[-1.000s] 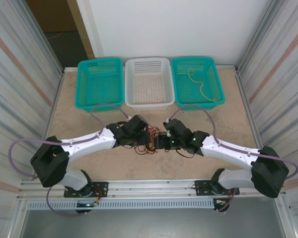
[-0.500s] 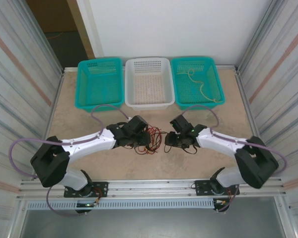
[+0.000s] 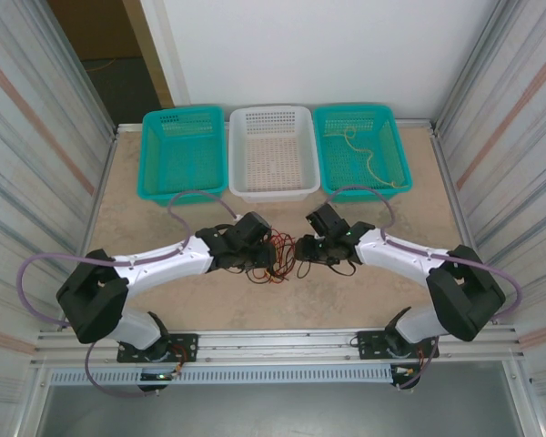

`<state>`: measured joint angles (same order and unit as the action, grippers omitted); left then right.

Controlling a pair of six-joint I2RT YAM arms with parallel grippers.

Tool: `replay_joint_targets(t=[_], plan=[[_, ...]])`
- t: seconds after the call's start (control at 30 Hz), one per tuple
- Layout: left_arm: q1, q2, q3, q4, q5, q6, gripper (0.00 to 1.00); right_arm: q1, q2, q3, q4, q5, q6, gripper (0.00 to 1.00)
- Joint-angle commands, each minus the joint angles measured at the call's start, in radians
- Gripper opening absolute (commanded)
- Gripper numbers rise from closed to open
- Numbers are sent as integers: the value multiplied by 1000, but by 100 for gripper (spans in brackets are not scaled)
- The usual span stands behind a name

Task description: Untangle the cables

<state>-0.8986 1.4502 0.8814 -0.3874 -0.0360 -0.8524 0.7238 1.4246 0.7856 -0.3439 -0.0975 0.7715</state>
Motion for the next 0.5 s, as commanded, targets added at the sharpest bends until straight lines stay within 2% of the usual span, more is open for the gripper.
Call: replay_joint_targets(t=[0.0, 0.13, 0.2, 0.27, 0.37, 0.47], plan=[[11, -13, 17, -8, -17, 28, 50, 39, 41, 47, -17, 22, 15, 47], [21, -33, -3, -4, -10, 25, 49, 45, 124, 67, 1, 23, 41, 42], [26, -39, -11, -7, -8, 25, 49, 40, 155, 83, -25, 29, 50, 37], [27, -44, -18, -5, -5, 24, 50, 43, 161, 98, -63, 54, 52, 37], [29, -43, -24, 7, 3, 25, 51, 62, 119, 108, -123, 109, 40, 51], [30, -31, -14, 11, 11, 34, 53, 98, 54, 118, -208, 203, 50, 56]])
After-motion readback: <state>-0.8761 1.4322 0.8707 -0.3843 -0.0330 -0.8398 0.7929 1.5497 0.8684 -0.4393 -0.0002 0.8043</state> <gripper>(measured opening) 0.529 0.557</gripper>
